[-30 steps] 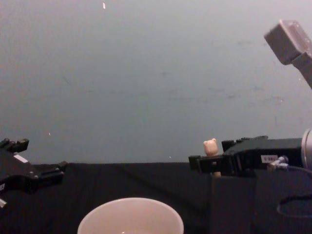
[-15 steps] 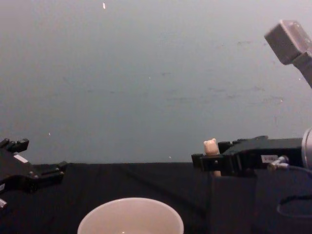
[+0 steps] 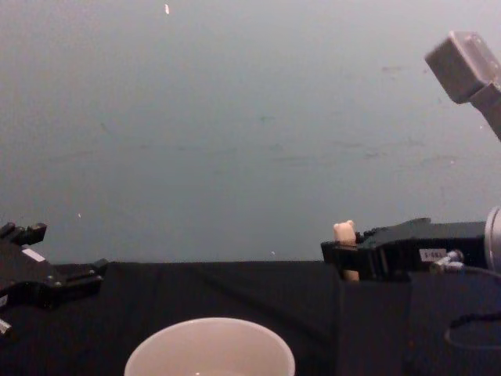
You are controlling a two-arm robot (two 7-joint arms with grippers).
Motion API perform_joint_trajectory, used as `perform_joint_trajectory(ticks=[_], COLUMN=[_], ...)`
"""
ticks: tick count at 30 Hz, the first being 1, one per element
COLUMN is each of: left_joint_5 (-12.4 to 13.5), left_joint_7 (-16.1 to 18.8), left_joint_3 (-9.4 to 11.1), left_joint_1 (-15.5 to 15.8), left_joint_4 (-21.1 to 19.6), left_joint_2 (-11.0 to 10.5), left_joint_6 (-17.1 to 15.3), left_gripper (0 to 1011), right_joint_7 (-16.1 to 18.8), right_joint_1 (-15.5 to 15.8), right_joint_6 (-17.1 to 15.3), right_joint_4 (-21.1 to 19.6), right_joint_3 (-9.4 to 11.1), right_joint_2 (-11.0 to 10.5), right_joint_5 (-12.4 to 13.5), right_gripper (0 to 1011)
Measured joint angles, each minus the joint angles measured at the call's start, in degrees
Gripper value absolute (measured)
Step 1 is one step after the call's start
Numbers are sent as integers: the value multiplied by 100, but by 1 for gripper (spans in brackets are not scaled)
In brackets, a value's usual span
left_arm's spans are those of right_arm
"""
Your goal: Pick up the stirring spoon with one hand, stir inside the cup, then place it back in its original position.
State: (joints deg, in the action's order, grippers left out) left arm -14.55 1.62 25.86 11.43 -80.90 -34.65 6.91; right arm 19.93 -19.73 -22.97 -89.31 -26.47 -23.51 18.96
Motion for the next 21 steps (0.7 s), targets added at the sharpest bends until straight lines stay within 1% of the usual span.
perform_joint_trajectory(ticks=[3, 5, 12, 21], left_joint_5=[1, 0, 0, 0], left_joint_7=[0, 0, 0, 0], left_joint_3=[0, 0, 0, 0], left_joint_1=[0, 0, 0, 0], left_joint_4=[0, 0, 0, 0], left_joint_2=[0, 0, 0, 0], left_joint_6=[0, 0, 0, 0], left_gripper=[1001, 1001, 1001, 1001], right_joint_7=[1, 0, 14, 43], right_joint_1=[0, 0, 15, 54], right_joint_6=[0, 0, 2, 32], right_joint_4=[0, 0, -6, -170], right_joint_3=[0, 0, 12, 146], right_joint_2=[0, 0, 11, 47], right_joint_5=[1, 1, 1, 38], right_gripper=[230, 214, 213, 213])
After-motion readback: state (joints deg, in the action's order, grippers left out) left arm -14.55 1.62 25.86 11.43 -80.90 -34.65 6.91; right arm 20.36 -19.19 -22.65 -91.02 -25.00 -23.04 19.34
